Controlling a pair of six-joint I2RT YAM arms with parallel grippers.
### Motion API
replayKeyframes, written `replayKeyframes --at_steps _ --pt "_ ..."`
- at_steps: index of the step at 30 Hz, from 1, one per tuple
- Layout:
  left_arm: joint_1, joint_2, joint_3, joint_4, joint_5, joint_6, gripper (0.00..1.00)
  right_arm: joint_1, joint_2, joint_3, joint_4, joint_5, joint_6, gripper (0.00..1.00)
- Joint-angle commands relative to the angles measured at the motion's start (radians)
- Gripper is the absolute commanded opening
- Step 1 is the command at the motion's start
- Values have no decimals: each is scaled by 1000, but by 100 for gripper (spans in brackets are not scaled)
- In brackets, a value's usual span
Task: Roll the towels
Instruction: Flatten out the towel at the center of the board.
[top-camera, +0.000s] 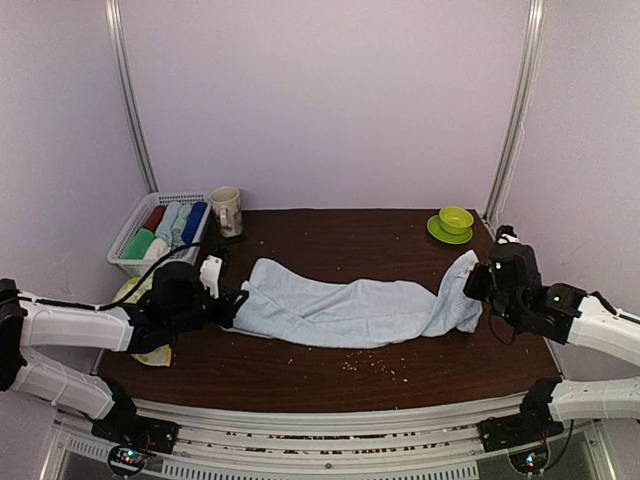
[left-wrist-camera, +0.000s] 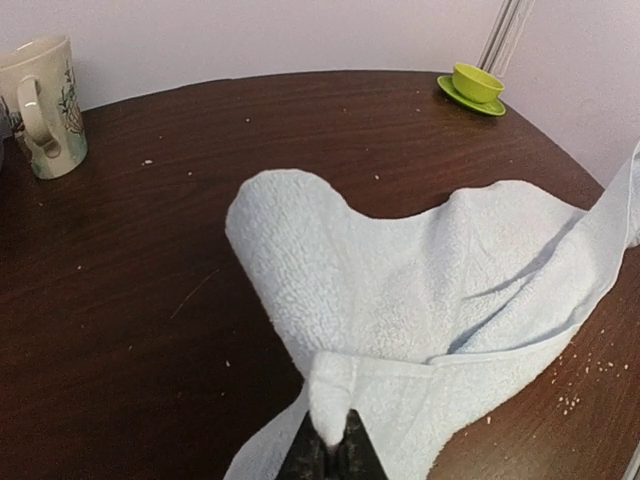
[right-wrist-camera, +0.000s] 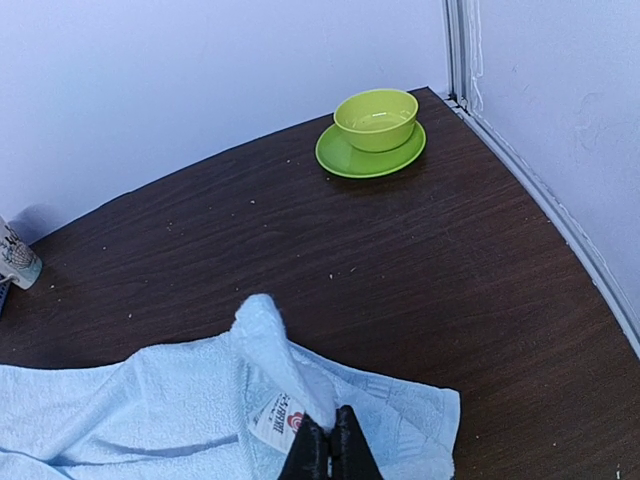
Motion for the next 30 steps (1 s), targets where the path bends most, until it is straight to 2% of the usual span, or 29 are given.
replayKeyframes --at_steps 1,8,10,16,21,25,28,30 --pt "-25 -50 -129 205 -71 -7 6 -13 -15 -15 7 -20 -9 0" --pt "-54 -98 -252 338 -30 -11 25 -17 -49 -60 -15 -24 15 0" --pt "-59 -116 -288 358 -22 -10 26 -20 -54 -72 -26 -13 25 0" --pt "-64 -153 -351 377 -12 -21 8 -23 -59 -104 -20 -9 51 0" --pt "-64 -168 -375 379 -16 -38 0 -23 -38 -107 -4 -22 54 0" --pt "-65 -181 -386 380 -1 -38 0 -23 -28 -106 -1 -26 53 0" --pt "-65 -200 -396 368 -1 -42 0 -23 -33 -111 0 -19 50 9" --pt "-65 -218 -394 324 -43 -55 0 -23 -36 -111 0 -21 46 22"
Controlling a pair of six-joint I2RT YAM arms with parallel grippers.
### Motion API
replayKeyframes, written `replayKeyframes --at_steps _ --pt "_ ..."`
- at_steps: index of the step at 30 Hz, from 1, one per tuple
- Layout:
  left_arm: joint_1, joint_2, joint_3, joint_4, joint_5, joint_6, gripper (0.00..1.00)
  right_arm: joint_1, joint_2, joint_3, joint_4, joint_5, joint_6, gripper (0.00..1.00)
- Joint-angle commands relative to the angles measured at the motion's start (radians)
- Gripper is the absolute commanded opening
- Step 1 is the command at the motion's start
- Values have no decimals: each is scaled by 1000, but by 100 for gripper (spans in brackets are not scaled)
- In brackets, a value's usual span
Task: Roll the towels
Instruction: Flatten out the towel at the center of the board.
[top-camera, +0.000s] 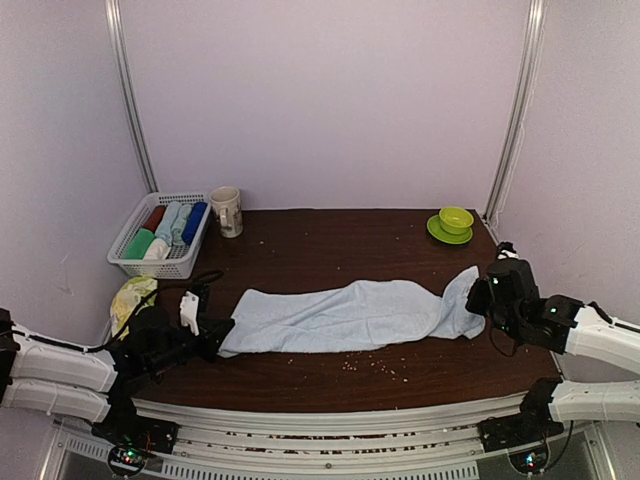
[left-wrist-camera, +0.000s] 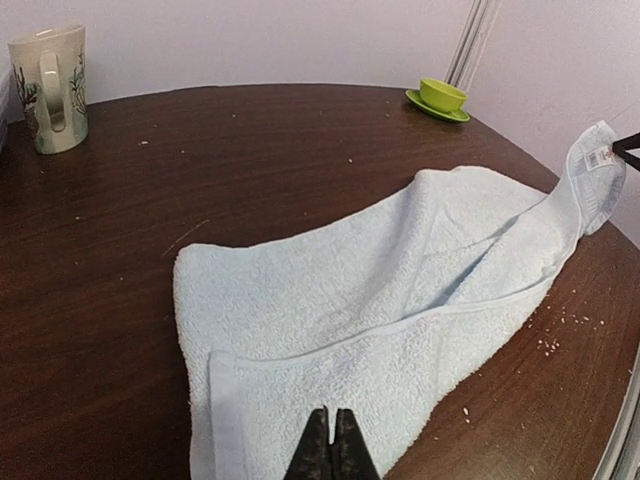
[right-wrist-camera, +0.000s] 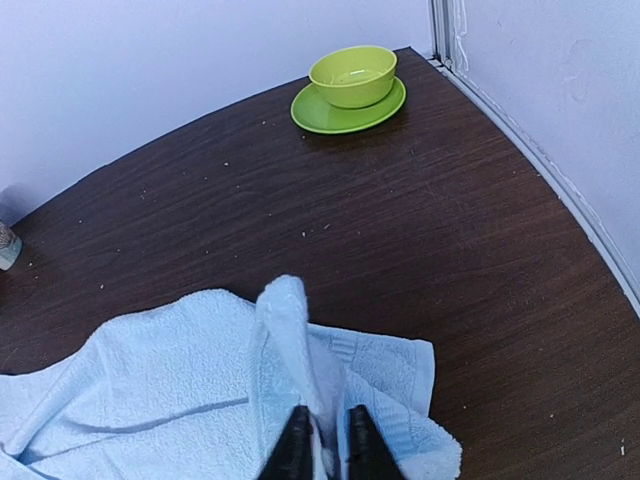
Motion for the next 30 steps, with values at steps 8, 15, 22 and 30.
replayKeyframes --at_steps 8,15,22,30 --pt "-3 113 212 -345 -210 -131 46 11 19 58 -20 -23 -15 84" --pt "-2 195 247 -356 -151 -210 46 170 180 241 -17 -17 -94 100" --pt "0 236 287 -457 -133 -232 44 349 489 464 46 -139 -195 100" --pt "0 140 259 -474 -90 -249 29 430 734 633 81 -215 -193 100"
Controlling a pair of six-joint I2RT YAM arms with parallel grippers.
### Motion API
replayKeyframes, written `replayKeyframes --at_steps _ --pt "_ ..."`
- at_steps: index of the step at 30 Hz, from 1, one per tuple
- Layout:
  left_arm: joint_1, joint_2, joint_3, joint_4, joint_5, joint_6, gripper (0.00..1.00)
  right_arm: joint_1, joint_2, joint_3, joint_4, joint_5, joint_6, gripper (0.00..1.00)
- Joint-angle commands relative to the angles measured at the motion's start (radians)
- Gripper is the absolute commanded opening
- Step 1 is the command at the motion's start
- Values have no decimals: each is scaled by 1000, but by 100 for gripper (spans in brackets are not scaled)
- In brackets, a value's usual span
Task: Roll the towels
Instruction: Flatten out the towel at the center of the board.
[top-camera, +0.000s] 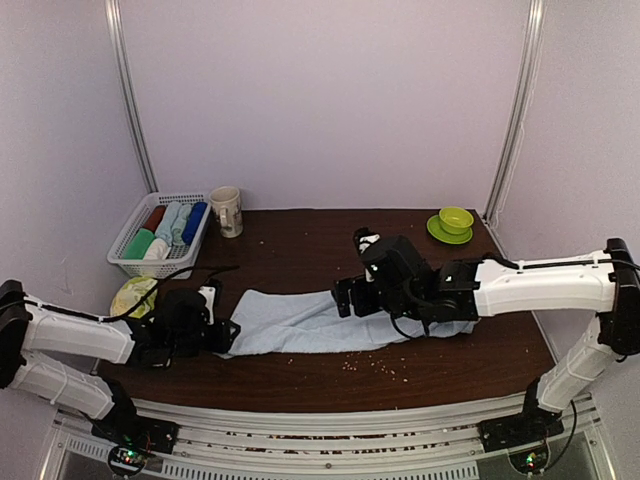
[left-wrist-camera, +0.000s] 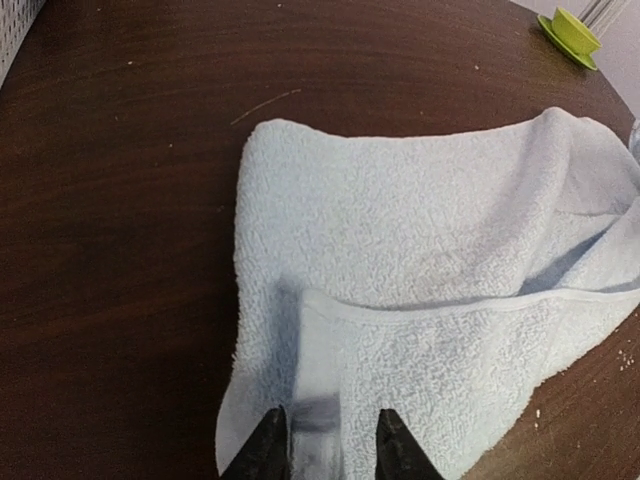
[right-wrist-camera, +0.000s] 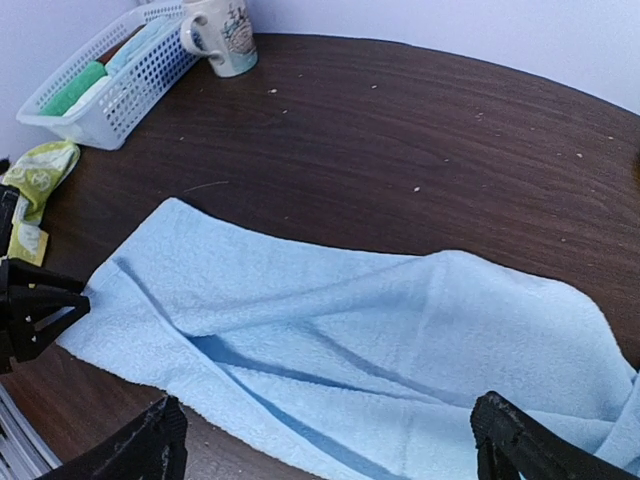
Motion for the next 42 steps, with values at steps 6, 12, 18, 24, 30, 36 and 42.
replayKeyframes --at_steps 6,12,18,24,30,36,42 --pt "0 -107 -41 11 58 -24 18 36 125 67 91 -121 -2 100" --pt "0 -96 -65 20 56 -17 18 50 206 110 142 -206 -68 100" --pt "7 -100 -89 48 41 -7 23 50 343 236 164 -361 -137 100" --pt "8 -65 -104 119 94 -4 25 52 474 362 150 -476 -190 100" --pt "12 -55 -110 143 116 6 10 52 485 349 189 -526 -194 100" --pt "10 -79 -117 167 138 28 0 52 494 346 189 -563 -237 99" --pt "11 -169 -154 197 165 66 0 36 478 320 202 -562 -340 100"
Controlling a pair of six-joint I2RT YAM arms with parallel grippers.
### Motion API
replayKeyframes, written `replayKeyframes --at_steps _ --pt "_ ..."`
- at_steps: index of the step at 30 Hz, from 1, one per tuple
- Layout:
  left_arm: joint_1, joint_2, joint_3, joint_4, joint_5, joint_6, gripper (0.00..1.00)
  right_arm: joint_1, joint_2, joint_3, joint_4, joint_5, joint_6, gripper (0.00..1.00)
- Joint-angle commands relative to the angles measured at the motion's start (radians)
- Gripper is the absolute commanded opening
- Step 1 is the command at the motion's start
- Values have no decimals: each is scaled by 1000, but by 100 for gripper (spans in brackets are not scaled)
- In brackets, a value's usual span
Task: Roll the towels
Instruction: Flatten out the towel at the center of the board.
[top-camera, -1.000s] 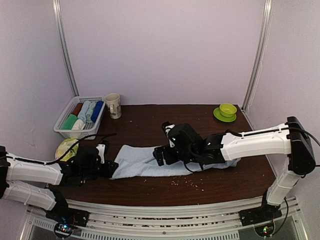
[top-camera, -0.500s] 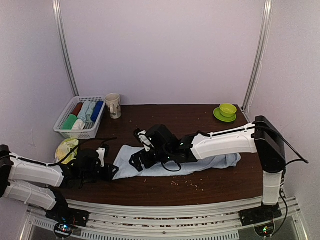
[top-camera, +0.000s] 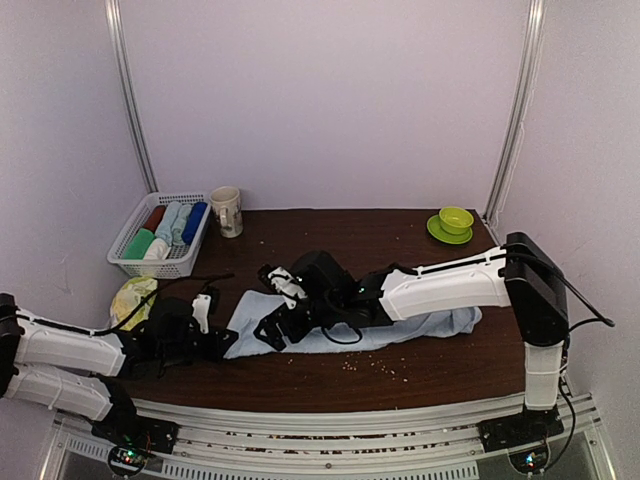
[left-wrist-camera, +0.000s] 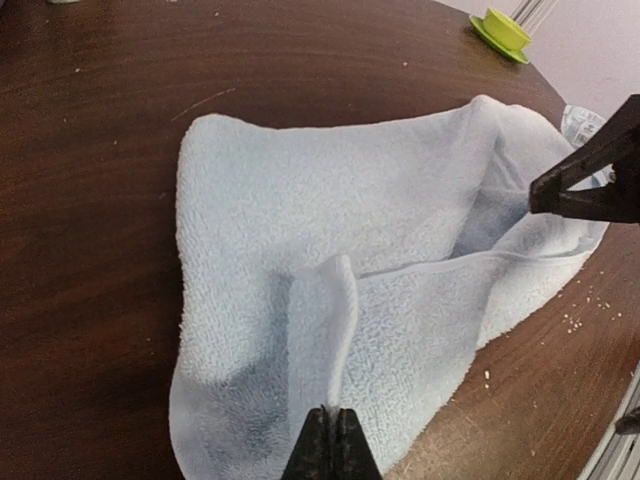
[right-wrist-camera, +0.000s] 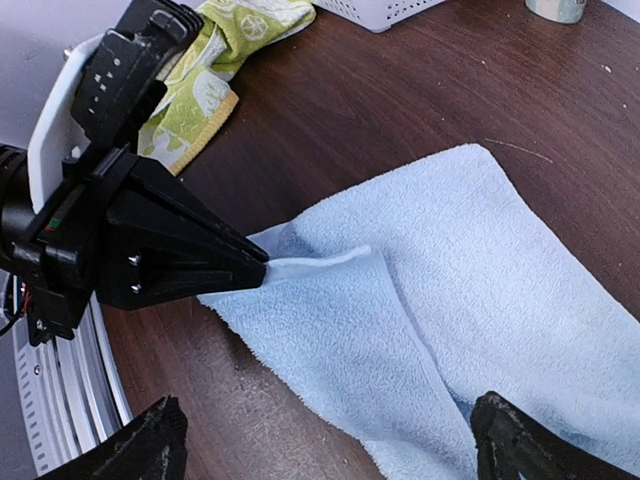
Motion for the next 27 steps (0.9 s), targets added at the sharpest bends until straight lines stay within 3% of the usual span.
replayKeyframes --at_steps 1,4,11,21,27 --pt "7 -98 -62 99 44 53 0 -14 -19 -39 49 -17 -96 100" --pt "7 -203 -102 116 71 88 0 -33 -47 -100 119 -135 -173 96" --pt "7 -398 -163 144 142 144 0 -63 -90 -177 193 -286 -324 98" --pt "2 -418 -195 198 234 180 0 -92 -30 -156 268 -291 -406 97" --pt "2 -428 -204 210 250 187 0 -116 60 -54 236 -365 -462 95"
